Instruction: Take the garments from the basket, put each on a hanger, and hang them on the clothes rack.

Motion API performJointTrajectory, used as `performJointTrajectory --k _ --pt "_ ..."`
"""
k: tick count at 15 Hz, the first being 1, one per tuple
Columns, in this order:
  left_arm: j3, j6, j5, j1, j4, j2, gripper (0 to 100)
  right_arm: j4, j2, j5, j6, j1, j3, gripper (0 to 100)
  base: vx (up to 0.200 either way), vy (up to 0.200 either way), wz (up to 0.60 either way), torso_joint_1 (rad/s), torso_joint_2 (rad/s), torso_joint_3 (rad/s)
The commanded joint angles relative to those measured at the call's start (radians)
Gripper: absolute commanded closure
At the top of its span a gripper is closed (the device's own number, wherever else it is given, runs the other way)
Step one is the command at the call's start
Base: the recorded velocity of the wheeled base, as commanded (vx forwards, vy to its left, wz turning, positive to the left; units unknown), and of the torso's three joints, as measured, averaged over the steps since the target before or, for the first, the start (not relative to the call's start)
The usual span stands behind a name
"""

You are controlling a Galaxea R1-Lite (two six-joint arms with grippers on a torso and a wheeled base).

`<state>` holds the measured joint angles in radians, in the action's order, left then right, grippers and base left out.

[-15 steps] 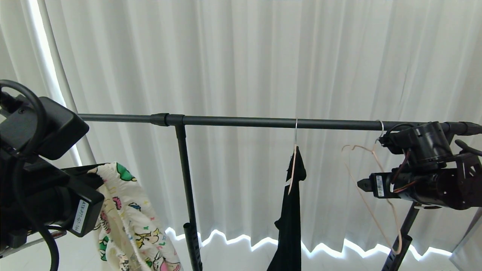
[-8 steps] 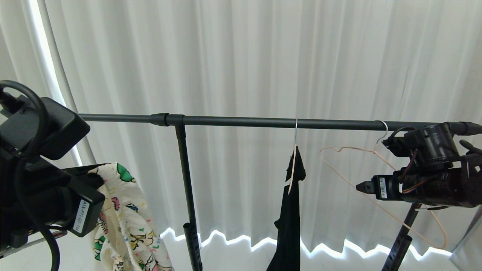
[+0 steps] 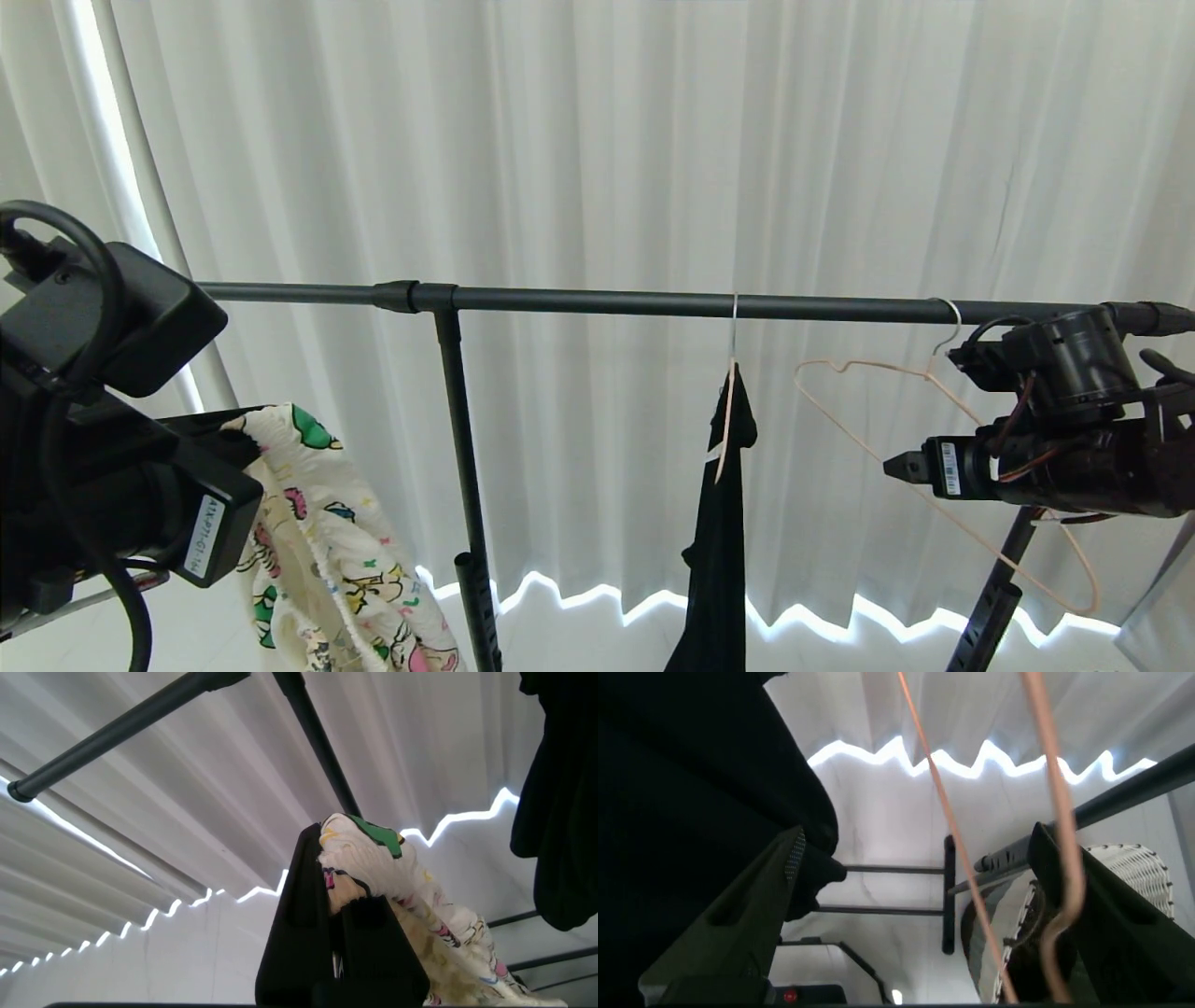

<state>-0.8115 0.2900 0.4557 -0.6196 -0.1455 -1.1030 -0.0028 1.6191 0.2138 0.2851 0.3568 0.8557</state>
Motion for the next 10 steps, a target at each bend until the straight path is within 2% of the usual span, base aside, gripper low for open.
performJointTrajectory --k 1,7,10 --pt "0.000 0.001 0.001 0.000 0.000 0.002 100 0.000 0.002 0.001 -0.006 -0.009 0.000 0 0.000 0.000 0.00 0.000 0.00 0.000" --pt "-0.005 0.008 0.003 -0.002 0.000 0.003 100 -0.006 0.031 0.002 -0.012 -0.065 -0.006 0 0.000 0.000 0.00 0.000 0.00 0.000" --pt "-0.005 0.041 0.003 -0.002 0.023 -0.001 100 -0.083 0.061 0.001 -0.030 -0.067 -0.037 0 0.000 0.000 0.00 0.000 0.00 0.000"
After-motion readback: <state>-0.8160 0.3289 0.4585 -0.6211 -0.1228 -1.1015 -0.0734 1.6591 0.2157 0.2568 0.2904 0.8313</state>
